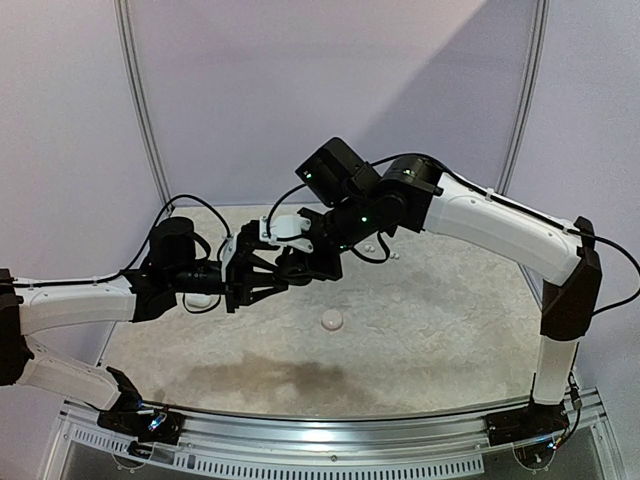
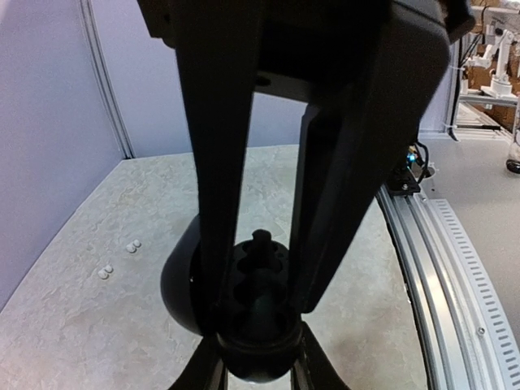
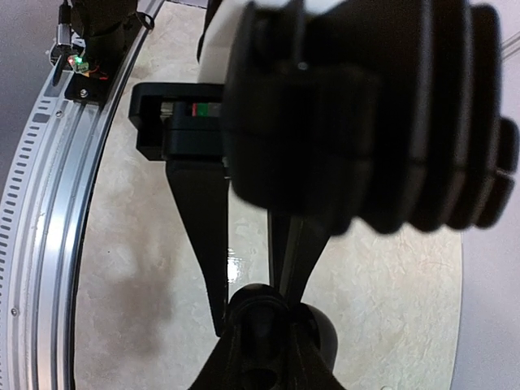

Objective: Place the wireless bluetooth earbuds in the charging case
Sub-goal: Insert the left earbud into the left side groove of the charging case, then close the charging case.

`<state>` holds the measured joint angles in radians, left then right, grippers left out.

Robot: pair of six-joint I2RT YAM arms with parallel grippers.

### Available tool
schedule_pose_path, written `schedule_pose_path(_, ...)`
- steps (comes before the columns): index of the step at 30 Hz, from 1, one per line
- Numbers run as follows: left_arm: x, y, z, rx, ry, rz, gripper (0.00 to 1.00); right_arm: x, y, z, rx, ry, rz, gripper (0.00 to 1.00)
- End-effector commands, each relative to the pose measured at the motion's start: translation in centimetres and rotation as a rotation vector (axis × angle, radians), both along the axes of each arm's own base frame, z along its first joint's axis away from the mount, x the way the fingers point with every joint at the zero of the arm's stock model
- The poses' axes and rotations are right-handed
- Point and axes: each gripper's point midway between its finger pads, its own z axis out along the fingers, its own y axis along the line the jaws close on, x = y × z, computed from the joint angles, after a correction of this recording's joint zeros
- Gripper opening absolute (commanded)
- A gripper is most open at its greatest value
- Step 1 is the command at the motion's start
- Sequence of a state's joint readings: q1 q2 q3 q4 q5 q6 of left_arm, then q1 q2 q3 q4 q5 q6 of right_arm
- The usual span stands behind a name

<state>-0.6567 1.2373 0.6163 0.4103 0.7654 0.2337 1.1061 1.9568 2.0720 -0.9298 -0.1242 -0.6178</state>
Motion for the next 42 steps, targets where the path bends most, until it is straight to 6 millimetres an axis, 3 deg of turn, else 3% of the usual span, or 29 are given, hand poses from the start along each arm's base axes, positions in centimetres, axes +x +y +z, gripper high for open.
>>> schedule_pose_path(1,-0.9,-0.7,1.4,-0.042,-0.04,-0.043,0.0,0.7,0.2,-0.7,-0.021,-0.008,-0.032,0.25)
schedule_pose_path(5,-0.7,-0.6,1.1,-0.038,-0.016,-0.028,0.0,0.5,-0.1,1.1,0.023,-0.012,-0.041,0.25)
schedule_pose_path(9,-0.6,-0.4,1.0,-0.039,0.014,-0.01,0.0,-1.1,-0.6,5.4,0.14,0.0,-0.003,0.25)
schedule_pose_path(13,-0.4,-0.3,0.9,-0.035,0.019,0.002,0.0,-4.0,-1.5,10.0,0.296,0.067,0.098,0.27)
schedule_pose_path(16,-0.4,-0.3,0.9,-0.035,0.015,0.004,0.0,-3.7,-2.5,12.0,0.387,0.138,0.096,0.28)
schedule_pose_path(19,-0.4,-0.4,1.0,-0.036,0.01,0.005,0.0,-1.0,-2.7,11.6,0.405,0.132,-0.024,0.29)
schedule_pose_path(22,-0.3,-0.3,1.1,-0.037,-0.004,0.008,0.0,3.7,-2.8,10.1,0.385,0.094,-0.268,0.24)
schedule_pose_path(24,-0.2,-0.3,1.3,-0.037,-0.025,0.01,0.0,6.1,-3.0,8.8,0.349,0.084,-0.407,0.21)
schedule_pose_path(25,-0.2,-0.3,1.3,-0.037,-0.036,0.01,0.0,7.1,-2.7,7.2,0.308,0.085,-0.457,0.2)
schedule_pose_path(28,-0.1,-0.3,1.5,-0.036,-0.068,0.015,0.0,8.4,-2.4,4.3,0.233,0.095,-0.527,0.18)
schedule_pose_path(30,0.1,-0.3,1.4,-0.034,-0.069,0.027,0.0,7.7,-1.8,3.2,0.209,0.128,-0.487,0.17)
schedule_pose_path(34,0.4,-0.1,1.4,-0.033,-0.068,0.054,0.0,3.6,-0.7,2.1,0.164,0.195,-0.313,0.17)
schedule_pose_path(37,0.6,0.0,1.3,-0.031,-0.062,0.063,0.0,1.5,-0.7,2.7,0.187,0.211,-0.212,0.17)
schedule_pose_path(42,0.7,-0.1,1.2,-0.027,-0.055,0.069,0.0,0.2,-2.6,5.4,0.275,0.163,-0.177,0.17)
